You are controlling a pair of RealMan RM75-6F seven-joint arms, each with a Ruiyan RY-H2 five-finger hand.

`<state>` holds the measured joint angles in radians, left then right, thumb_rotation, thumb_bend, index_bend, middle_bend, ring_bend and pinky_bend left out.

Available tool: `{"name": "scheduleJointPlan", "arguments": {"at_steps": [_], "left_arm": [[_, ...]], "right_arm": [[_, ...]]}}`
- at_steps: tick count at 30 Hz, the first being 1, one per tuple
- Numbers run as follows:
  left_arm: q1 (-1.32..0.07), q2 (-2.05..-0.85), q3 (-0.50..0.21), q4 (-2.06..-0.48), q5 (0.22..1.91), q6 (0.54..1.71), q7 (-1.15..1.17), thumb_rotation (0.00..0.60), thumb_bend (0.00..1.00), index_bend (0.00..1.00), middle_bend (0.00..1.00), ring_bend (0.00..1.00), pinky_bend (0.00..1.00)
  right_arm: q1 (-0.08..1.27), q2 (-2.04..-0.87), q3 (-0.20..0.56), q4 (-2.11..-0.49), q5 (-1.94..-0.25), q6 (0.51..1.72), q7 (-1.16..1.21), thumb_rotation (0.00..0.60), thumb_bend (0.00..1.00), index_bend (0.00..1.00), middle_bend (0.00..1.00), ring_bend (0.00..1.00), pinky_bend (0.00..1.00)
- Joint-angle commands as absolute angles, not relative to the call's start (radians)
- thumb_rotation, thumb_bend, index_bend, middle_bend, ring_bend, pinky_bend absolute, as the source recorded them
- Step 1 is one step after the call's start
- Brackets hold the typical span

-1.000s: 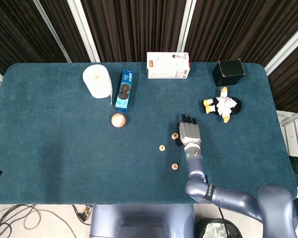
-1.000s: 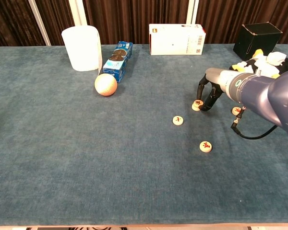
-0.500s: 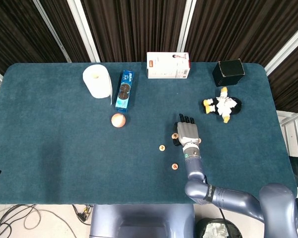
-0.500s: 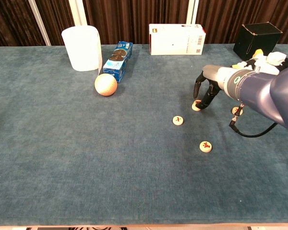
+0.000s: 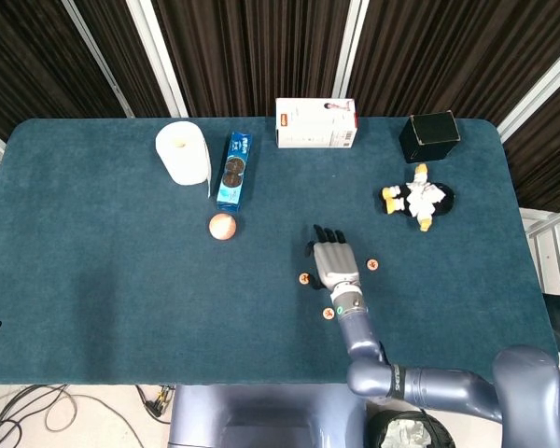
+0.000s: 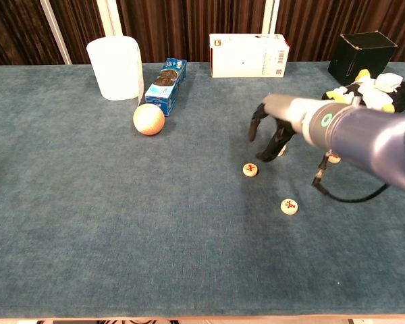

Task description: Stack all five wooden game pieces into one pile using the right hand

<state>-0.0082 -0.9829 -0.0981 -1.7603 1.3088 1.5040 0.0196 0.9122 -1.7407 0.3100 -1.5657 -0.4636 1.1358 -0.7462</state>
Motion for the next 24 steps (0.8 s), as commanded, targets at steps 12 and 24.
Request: {"name": "scheduleJointPlan", "arguments": {"at_steps": [12,24], "left_arm": [[-0.006,-0.976,-0.101,-1.762,1.304,1.503,0.005,0.6,0.11,0.02,0.0,0.0,0.0],[-0.002,-0.975,-0.1,-1.765,1.308,1.51,0.006,0.6,0.11,0.02,0.0,0.0,0.0]], "right_arm": [[0.895,-1.796,0.266,-1.516,-0.545,1.125,-0.688,0.6,0.41,0.38,0.0,0.0,0.0],[0.887,-1.798,0.267,-1.486,-0.539,1.103,-0.679,0.6,0.41,0.4,0.0,0.0,0.0]]}}
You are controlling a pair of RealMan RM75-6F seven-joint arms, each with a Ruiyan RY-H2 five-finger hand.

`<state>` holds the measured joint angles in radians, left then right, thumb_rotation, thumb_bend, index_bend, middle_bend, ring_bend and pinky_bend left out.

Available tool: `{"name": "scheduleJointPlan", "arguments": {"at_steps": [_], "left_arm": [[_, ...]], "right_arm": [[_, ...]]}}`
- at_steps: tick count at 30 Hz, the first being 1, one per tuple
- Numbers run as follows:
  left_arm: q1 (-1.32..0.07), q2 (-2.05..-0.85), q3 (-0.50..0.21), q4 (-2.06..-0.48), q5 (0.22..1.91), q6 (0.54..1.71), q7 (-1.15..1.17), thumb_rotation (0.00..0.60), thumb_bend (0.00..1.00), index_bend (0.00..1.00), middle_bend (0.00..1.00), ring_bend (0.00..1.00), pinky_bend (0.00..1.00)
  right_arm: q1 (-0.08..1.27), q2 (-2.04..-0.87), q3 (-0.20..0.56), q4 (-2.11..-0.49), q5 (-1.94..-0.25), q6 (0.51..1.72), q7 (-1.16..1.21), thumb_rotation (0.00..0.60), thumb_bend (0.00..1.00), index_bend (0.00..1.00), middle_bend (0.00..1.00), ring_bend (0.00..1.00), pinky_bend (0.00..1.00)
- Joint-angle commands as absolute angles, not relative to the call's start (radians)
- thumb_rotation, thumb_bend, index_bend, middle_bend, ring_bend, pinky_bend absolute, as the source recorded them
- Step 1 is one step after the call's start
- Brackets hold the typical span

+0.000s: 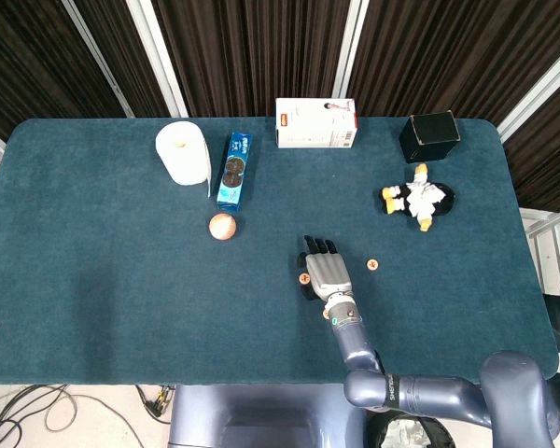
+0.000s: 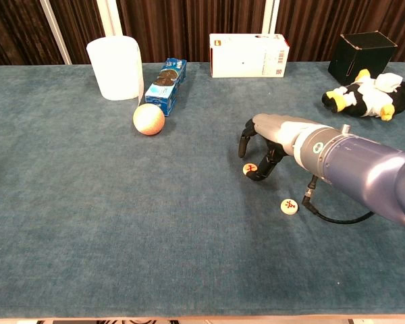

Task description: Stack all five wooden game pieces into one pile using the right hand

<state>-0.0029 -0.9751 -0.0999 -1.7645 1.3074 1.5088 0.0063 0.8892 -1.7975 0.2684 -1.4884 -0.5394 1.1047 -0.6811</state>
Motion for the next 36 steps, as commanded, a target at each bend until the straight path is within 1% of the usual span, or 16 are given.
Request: {"name": "scheduleJointPlan", "arguments": {"at_steps": [1,11,27,36], "left_arm": [[-0.002,-0.976,-0.1,-1.764,1.307,1.51,0.006,0.6,0.11,0.02,0.0,0.0,0.0],[-0.003,-0.975,-0.1,-1.764,1.305,1.506,0.007,0.6,0.11,0.02,0.0,0.0,0.0],[-0.003,-0.975,-0.101,-1.765,1.306,1.507,0.006,0.6,0.11,0.02,0.0,0.0,0.0],[-0.003,-0.974,-0.101,-1.765,1.306,1.507,0.005,0.6,0.11,0.02,0.0,0.0,0.0]], "right_arm": [[0.886,-1.798,0.267,-1.484,-0.54,1.102,-0.679,0.6,0.41,0.41,0.0,0.0,0.0],[0.879,-1.806,0.263,-1.46,-0.544,1.086,-0.668,0.6,0.41,0.48,0.0,0.0,0.0],[0.875,-1.812,0.265,-1.445,-0.545,1.078,-0.669,0.6,0.41,0.48,0.0,0.0,0.0],[0.875,-1.809,0.272,-1.45,-0.541,1.075,-0.673,0.6,0.41,0.51,0.0,0.0,0.0]]}}
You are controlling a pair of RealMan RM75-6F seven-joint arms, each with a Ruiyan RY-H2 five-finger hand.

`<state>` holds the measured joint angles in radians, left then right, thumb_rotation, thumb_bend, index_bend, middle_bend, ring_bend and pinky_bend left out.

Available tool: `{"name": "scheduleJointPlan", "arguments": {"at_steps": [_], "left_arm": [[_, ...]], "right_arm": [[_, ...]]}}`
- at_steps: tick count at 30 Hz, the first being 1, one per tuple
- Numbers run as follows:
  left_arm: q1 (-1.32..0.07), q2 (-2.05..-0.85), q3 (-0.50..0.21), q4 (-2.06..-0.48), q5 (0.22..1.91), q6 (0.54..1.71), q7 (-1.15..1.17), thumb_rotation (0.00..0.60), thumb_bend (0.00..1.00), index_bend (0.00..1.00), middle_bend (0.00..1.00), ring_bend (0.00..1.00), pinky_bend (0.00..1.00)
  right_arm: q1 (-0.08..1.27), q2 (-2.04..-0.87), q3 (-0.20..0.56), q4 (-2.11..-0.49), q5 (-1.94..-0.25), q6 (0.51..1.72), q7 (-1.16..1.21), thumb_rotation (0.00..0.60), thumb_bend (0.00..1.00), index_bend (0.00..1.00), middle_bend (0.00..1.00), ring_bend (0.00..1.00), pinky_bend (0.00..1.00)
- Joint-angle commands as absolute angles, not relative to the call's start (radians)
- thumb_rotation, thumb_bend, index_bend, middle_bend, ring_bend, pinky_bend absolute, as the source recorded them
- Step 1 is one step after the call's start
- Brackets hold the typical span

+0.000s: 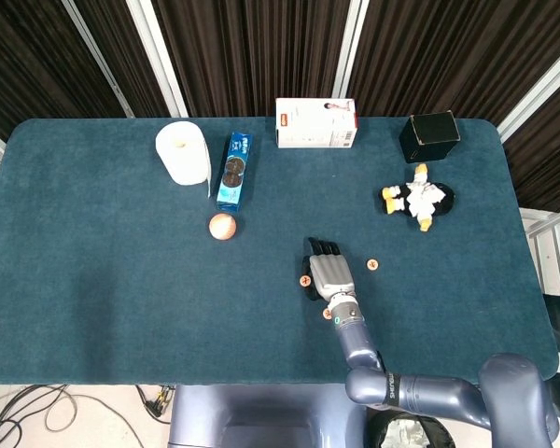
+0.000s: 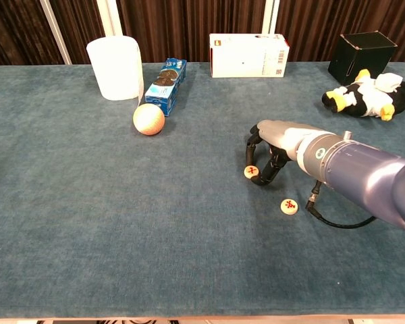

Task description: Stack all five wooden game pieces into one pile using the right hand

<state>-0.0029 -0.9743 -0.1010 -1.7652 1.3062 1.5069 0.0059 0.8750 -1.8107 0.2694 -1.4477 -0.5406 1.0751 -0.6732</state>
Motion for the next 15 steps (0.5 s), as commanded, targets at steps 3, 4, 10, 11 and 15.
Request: {"name": "scheduleJointPlan", "arguments": {"at_steps": [3,4,10,11,15], "left_arm": [[-0.002,-0.973,-0.102,-1.765,1.305,1.507,0.004,0.6,0.11,0.02,0.0,0.0,0.0],[-0.002,-0.973,-0.101,-1.765,1.305,1.507,0.003,0.6,0.11,0.02,0.0,0.0,0.0],[-0.003,-0.973,-0.1,-1.765,1.307,1.506,0.004,0.6,0.11,0.02,0.0,0.0,0.0],[-0.003,-0.973,-0.1,-1.765,1.307,1.506,0.003,0.6,0.11,0.02,0.0,0.0,0.0],[-0.002,-0.972,-0.101,-1.766,1.307,1.507,0.0,0.6,0.11,0.03,0.0,0.0,0.0]], "right_arm": [[0.878,-1.802,0.28,-1.461,-0.543,1.078,-0.674,0.6,0.41,0.51,0.0,0.0,0.0],[0.88,-1.799,0.283,-1.465,-0.544,1.08,-0.676,0.6,0.41,0.51,0.0,0.0,0.0],[0.898,-1.783,0.311,-1.483,-0.534,1.094,-0.697,0.6,0.41,0.51,0.0,0.0,0.0],[0.905,-1.779,0.321,-1.481,-0.527,1.097,-0.703,0.6,0.41,0.51,0.0,0.0,0.0],[0.923,-1.769,0.347,-1.46,-0.488,1.097,-0.725,0.6,0.41,0.51,0.0,0.0,0.0]]}}
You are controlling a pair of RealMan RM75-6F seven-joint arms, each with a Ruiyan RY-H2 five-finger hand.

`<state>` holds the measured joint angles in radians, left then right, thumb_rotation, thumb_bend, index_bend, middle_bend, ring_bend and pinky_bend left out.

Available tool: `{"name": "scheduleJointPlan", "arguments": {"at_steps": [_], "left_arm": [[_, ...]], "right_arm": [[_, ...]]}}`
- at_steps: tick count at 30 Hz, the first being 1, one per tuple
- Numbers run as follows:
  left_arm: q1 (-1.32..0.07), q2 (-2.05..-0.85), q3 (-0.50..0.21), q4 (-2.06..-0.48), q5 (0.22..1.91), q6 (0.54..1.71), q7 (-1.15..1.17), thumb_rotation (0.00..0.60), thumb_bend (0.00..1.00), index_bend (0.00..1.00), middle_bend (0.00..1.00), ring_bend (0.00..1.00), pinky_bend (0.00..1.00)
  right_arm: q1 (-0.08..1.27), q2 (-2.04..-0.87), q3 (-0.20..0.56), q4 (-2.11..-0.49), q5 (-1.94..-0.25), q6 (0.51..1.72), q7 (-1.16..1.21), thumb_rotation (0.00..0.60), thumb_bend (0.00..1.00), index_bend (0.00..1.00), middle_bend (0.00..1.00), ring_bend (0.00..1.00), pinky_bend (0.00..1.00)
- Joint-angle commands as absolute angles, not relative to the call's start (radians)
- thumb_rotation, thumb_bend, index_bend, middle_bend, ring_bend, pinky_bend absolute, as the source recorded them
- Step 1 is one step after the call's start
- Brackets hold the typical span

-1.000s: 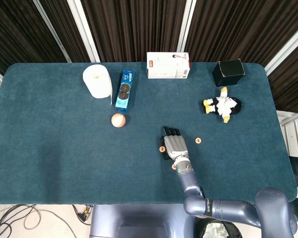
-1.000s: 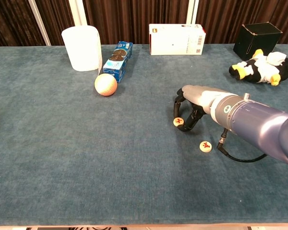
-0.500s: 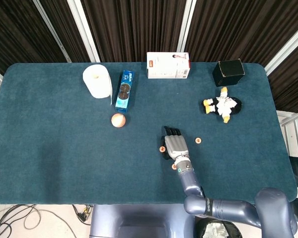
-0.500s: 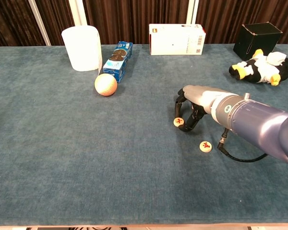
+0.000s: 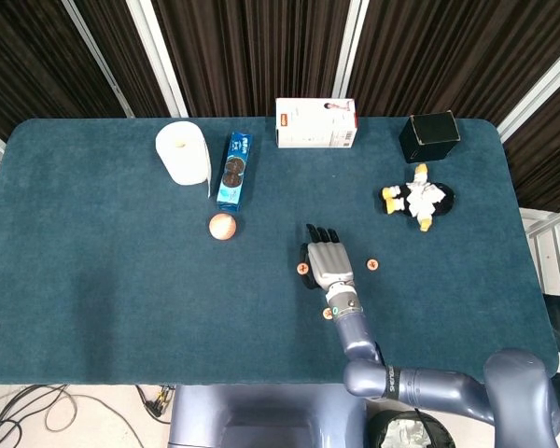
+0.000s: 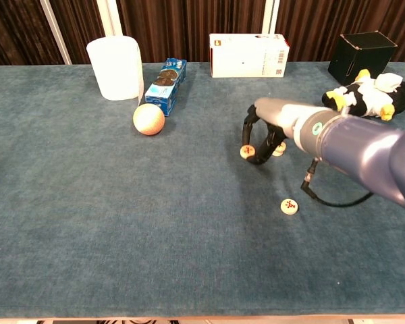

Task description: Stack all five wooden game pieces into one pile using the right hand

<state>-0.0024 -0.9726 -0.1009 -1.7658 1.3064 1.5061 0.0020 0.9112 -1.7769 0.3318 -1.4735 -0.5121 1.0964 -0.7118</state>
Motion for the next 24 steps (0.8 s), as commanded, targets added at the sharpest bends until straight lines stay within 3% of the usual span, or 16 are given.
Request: {"name": "scheduleJointPlan", "arguments": {"at_steps": [1,24], "left_arm": [[-0.002,-0.972,-0.101,-1.766,1.307,1.507,-0.001,0.6,0.11,0.02,0.0,0.0,0.0],[-0.002,-0.974,-0.105,-1.765,1.299,1.509,0.004,0.6,0.11,0.01,0.0,0.0,0.0]], "right_arm": [[0.926,-1.767,0.353,-1.454,-0.479,1.098,-0.728,0.6,0.41,0.51,0.0,0.0,0.0],[0.928,-1.727,0.348,-1.399,-0.403,1.06,-0.726,0.6,0.41,0.51,0.0,0.0,0.0]]}}
